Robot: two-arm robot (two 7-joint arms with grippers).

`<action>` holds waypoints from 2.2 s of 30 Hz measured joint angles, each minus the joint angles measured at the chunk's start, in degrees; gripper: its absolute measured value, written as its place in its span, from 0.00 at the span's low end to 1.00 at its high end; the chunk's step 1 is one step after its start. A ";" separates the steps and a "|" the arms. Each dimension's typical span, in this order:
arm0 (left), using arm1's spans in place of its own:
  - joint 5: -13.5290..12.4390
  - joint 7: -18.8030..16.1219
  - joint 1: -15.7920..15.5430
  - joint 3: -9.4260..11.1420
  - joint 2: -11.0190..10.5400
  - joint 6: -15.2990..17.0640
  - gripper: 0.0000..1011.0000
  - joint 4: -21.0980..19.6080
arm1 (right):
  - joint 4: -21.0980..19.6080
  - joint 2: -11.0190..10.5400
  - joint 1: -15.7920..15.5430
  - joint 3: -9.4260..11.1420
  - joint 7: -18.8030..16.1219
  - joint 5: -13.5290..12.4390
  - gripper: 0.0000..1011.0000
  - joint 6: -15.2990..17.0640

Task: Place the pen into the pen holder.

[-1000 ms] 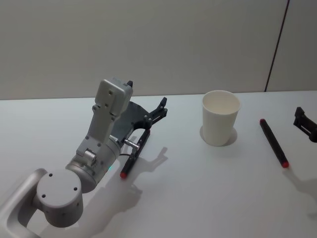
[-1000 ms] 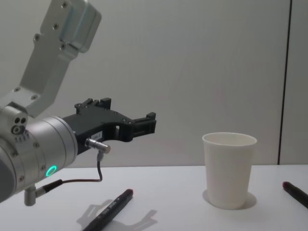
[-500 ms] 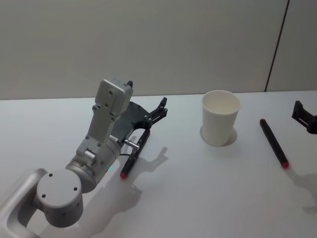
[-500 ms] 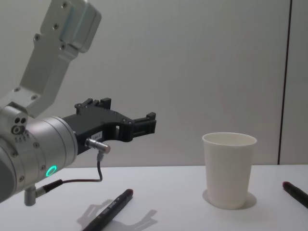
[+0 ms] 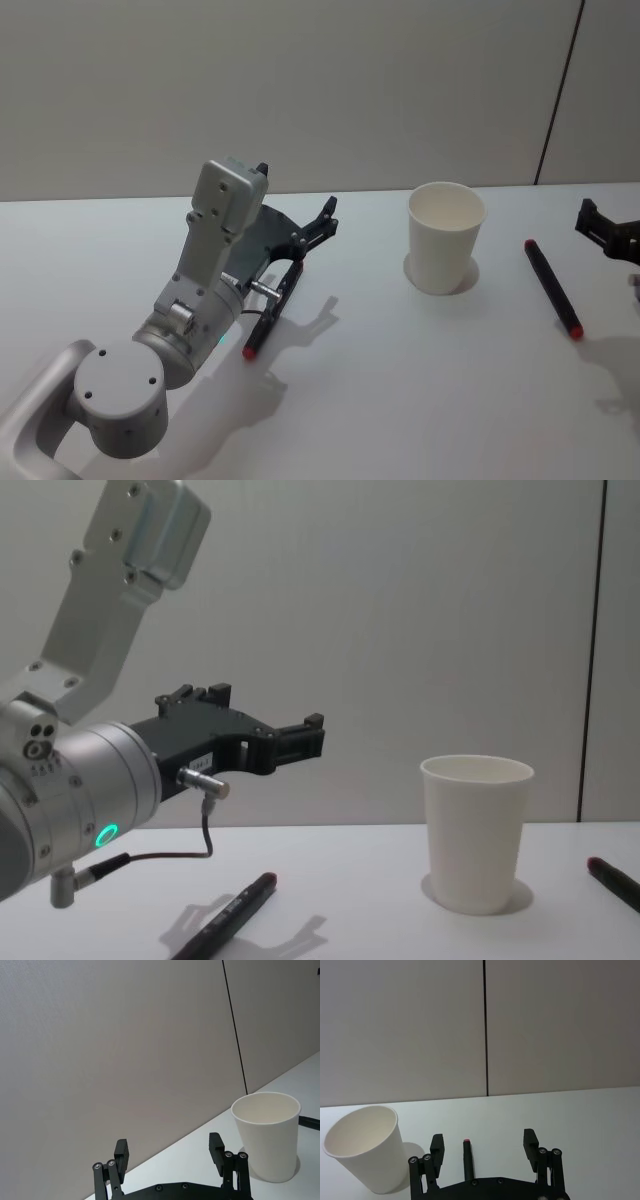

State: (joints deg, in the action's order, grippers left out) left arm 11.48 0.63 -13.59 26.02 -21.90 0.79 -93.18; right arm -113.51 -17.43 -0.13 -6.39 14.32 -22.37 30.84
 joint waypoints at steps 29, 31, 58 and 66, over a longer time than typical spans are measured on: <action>0.00 0.00 0.00 0.00 0.00 0.00 0.99 0.00 | 7.61 5.05 5.99 -0.51 1.39 2.42 0.99 8.32; 0.00 0.00 0.00 0.00 0.00 0.00 0.99 0.00 | 7.97 5.18 6.19 -0.54 1.23 2.63 0.99 8.79; 0.00 0.00 0.00 0.00 0.00 0.00 0.99 0.00 | 14.06 8.13 8.61 -0.40 -0.15 3.20 0.99 14.92; 0.00 0.00 0.00 0.00 0.00 0.00 0.99 0.00 | 16.25 9.01 9.75 -0.60 -0.60 4.70 0.99 14.88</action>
State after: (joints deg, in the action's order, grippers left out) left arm 11.48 0.63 -13.59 26.02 -21.90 0.80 -93.18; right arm -97.27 -8.42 9.61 -6.99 13.72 -17.67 45.72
